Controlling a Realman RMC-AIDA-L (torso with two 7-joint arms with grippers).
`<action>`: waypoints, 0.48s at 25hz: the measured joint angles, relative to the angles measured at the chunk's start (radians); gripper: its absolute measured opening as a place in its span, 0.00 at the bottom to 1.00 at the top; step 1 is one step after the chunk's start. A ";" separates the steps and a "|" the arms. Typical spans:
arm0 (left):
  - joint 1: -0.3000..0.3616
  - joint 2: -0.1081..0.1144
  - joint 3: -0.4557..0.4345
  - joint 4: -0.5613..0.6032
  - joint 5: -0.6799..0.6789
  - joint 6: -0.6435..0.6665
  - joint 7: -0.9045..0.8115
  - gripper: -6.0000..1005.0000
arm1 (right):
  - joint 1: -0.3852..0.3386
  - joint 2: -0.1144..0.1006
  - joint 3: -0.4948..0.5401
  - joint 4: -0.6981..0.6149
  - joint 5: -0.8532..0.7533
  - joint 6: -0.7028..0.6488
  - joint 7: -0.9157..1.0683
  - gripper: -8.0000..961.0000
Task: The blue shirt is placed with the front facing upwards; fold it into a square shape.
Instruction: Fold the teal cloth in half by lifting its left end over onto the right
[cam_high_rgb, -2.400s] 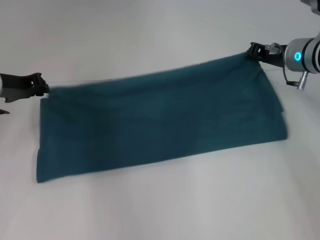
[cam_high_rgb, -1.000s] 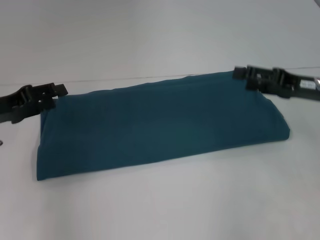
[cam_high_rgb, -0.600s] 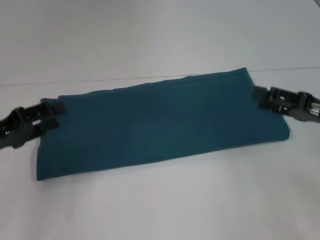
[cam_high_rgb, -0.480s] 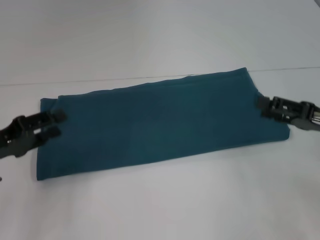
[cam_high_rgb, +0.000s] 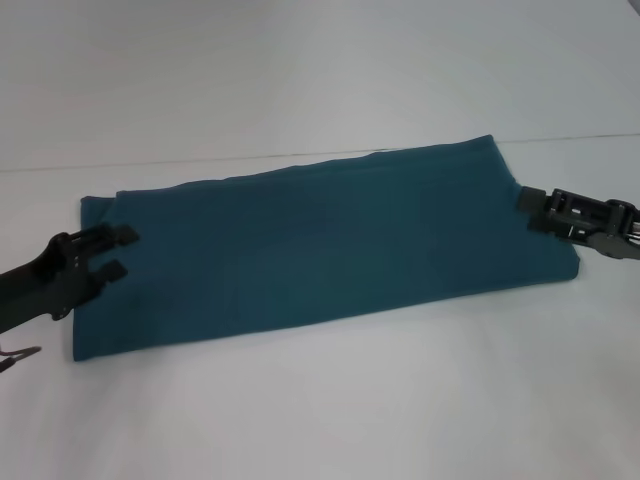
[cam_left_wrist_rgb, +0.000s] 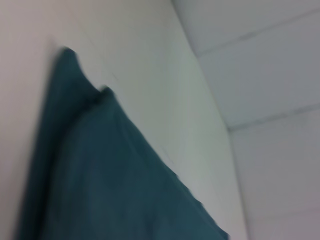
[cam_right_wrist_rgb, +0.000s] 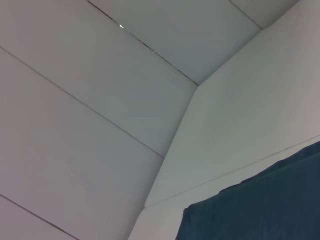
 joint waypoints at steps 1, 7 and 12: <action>-0.006 -0.002 0.004 -0.011 0.000 -0.028 0.015 0.61 | 0.002 0.001 0.000 0.000 0.000 0.000 0.000 0.95; -0.023 -0.004 0.009 -0.028 0.000 -0.076 0.226 0.61 | 0.010 -0.002 -0.001 0.008 0.000 0.005 0.000 0.95; -0.016 0.001 0.003 -0.048 0.005 -0.129 0.226 0.61 | 0.011 -0.001 0.000 0.011 0.000 0.006 0.001 0.95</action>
